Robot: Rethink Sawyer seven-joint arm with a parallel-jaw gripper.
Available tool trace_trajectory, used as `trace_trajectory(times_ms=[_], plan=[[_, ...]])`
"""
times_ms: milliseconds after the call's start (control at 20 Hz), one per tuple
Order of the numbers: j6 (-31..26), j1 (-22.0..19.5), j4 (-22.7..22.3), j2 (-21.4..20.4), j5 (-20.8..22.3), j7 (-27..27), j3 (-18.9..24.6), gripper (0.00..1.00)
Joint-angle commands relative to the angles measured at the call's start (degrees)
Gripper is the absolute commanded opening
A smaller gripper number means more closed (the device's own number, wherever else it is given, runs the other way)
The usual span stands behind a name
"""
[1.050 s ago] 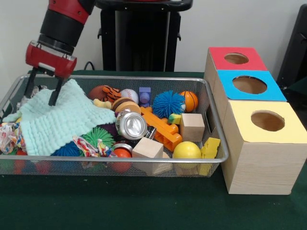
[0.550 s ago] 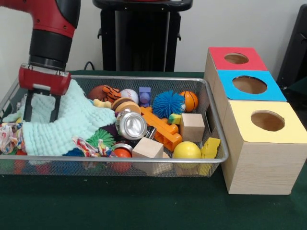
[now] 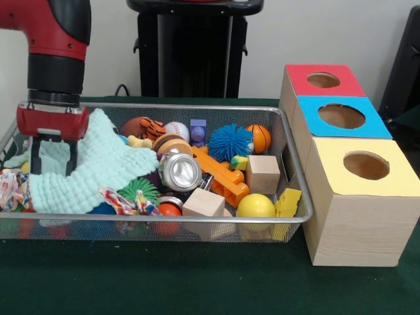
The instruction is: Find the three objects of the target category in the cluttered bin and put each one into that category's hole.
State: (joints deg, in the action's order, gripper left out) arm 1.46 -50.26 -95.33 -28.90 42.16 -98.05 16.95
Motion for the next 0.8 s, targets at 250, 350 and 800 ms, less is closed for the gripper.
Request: trace_trajectory(times_ms=[250, 350, 800], plan=[[-7.3, -1.4, 2.0, 4.6, 4.7, 5.0, 14.6, 1.00], [-6.2, -1.6, 1.9, 4.7, 5.1, 3.9, 14.7, 0.00], [-4.7, 0.6, 0.8, 3.9, 3.2, -0.6, 11.5, 0.00]])
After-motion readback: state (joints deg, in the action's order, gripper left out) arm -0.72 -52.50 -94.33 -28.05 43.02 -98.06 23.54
